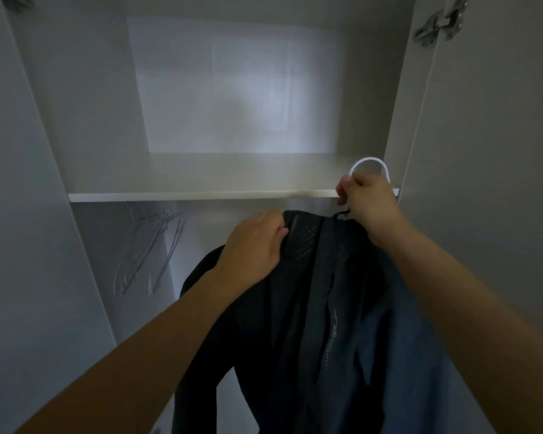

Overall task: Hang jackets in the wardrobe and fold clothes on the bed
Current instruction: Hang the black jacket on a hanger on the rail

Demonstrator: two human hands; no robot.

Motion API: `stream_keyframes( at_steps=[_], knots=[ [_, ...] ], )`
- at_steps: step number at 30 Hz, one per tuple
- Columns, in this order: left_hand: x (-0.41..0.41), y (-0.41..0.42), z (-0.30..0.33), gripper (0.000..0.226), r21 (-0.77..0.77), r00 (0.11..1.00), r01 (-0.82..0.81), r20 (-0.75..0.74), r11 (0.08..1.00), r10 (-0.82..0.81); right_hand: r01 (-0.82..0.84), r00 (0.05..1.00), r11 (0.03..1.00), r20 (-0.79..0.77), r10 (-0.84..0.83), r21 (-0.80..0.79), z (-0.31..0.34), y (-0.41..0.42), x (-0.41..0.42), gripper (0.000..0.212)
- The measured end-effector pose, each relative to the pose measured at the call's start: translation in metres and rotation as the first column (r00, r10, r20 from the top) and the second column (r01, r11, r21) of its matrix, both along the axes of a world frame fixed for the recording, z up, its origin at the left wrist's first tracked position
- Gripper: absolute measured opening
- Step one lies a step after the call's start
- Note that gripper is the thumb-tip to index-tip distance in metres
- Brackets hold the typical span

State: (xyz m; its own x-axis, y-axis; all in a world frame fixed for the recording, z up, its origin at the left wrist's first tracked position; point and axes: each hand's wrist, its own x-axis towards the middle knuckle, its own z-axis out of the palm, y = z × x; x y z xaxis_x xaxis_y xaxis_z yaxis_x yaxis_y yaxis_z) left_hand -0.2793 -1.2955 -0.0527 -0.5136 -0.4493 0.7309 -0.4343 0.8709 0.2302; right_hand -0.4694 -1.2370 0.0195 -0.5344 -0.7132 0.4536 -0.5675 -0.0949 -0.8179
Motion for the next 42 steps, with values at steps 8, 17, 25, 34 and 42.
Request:
stream_keyframes(
  at_steps=[8, 17, 25, 34, 42],
  knots=[
    [0.067, -0.027, -0.029, 0.05, 0.756, 0.917, -0.248, 0.385, 0.606, -0.105, -0.067, 0.98, 0.997, 0.187, 0.074, -0.043, -0.042, -0.022, 0.023, 0.031],
    [0.088, -0.011, -0.1, 0.017, 0.954, 0.976, -0.204, 0.181, 0.218, 0.121, -0.296, 0.954, 0.938, 0.001, 0.301, 0.18, -0.109, -0.083, 0.087, 0.034],
    [0.089, -0.049, -0.147, 0.009, 0.969, 0.912, -0.069, -0.035, 0.236, 0.409, -0.435, 0.897, 0.81, 0.111, 0.428, 0.394, -0.145, -0.177, 0.117, 0.029],
    [0.055, -0.161, -0.174, 0.037, 0.95, 0.832, 0.016, -0.186, 0.312, 0.523, -0.511, 0.859, 0.748, 0.217, 0.464, 0.424, -0.152, -0.296, 0.131, 0.056],
    [0.038, -0.267, -0.173, 0.034, 0.897, 0.766, -0.082, -0.222, 0.434, 0.604, -0.455, 0.886, 0.779, 0.13, 0.445, 0.431, -0.159, -0.366, 0.12, 0.059]
  ],
)
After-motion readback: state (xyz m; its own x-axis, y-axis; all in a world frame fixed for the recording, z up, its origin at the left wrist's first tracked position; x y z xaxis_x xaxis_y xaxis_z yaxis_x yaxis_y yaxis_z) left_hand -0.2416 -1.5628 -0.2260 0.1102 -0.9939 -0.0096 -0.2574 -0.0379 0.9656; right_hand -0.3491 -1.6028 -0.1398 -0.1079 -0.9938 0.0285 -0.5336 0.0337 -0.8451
